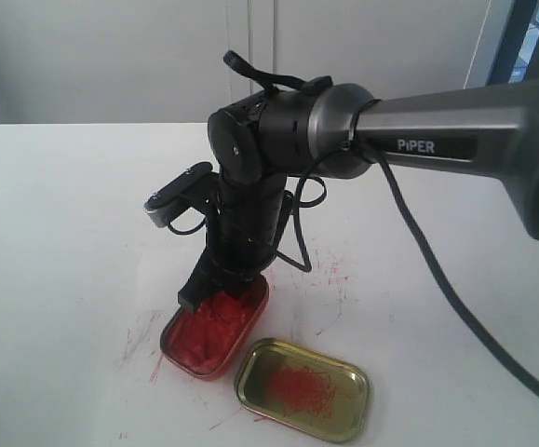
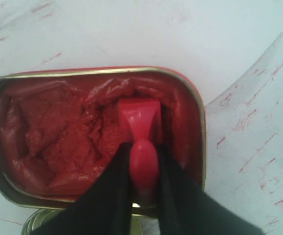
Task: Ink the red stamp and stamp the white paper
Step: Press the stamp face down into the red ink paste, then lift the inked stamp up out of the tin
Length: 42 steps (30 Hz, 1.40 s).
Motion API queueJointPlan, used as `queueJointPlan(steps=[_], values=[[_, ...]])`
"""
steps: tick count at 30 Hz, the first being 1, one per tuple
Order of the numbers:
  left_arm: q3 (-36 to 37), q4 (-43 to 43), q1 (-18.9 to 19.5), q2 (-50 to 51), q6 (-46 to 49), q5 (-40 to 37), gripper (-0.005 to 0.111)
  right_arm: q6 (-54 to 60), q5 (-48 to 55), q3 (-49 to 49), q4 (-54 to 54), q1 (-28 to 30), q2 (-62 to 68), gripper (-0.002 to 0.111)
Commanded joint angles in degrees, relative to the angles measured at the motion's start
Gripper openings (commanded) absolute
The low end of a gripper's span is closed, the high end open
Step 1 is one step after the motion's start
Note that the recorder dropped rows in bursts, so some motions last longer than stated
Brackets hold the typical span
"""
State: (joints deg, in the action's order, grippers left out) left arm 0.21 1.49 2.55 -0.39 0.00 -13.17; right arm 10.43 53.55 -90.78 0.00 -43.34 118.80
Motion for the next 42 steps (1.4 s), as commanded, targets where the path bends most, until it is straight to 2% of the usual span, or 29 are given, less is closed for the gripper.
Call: queueJointPlan(steps=[1, 37, 42], values=[[-0.2, 0.0, 0.1, 0.4, 0.0, -0.1, 0.000, -0.2, -0.5, 0.0, 0.0, 0.0, -1.0, 0.000], [-0.2, 0.0, 0.1, 0.4, 0.0, -0.1, 0.000, -0.4, -1.0, -0.1, 0.0, 0.0, -1.2, 0.000], [-0.2, 0.0, 0.1, 0.4, 0.0, -0.1, 0.000, -0.4, -1.1, -2.8, 0.0, 0.0, -1.4, 0.000]])
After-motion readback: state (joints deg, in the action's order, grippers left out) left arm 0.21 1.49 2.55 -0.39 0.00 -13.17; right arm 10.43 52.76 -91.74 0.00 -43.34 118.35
